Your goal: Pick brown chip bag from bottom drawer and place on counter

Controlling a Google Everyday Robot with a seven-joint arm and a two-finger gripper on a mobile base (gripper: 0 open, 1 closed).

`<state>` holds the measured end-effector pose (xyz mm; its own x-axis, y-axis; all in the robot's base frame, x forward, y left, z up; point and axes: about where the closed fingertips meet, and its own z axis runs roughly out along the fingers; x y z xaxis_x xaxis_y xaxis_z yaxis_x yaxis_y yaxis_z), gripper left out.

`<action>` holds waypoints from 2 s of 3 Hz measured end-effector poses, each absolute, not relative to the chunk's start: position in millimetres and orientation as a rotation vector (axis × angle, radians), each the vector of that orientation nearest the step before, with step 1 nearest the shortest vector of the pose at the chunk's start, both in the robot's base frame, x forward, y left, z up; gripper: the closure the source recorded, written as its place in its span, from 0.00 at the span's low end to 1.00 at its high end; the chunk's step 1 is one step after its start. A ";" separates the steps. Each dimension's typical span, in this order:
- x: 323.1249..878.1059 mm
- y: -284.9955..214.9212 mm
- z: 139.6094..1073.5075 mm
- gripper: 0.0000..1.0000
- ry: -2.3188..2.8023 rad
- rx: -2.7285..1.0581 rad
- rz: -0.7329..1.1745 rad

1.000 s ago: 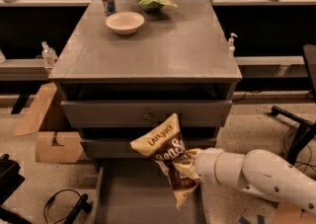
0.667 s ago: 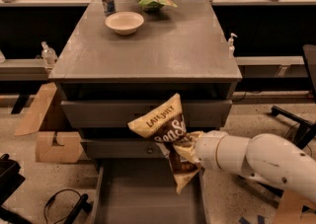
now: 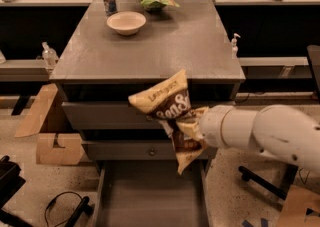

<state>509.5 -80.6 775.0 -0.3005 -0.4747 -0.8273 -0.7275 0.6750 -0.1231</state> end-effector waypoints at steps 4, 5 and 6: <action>622.7 -89.3 985.6 1.00 1.894 -1.162 0.008; 678.9 -80.0 1004.6 1.00 1.908 -1.197 -0.069; 723.5 -61.5 1023.8 1.00 1.878 -1.218 -0.095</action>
Offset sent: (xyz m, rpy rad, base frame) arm 0.0422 0.0029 0.2035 -0.2203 -0.2108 0.0365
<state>723.5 -61.5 1023.8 -0.1420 -0.7721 -0.6194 -0.7053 0.5180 -0.4840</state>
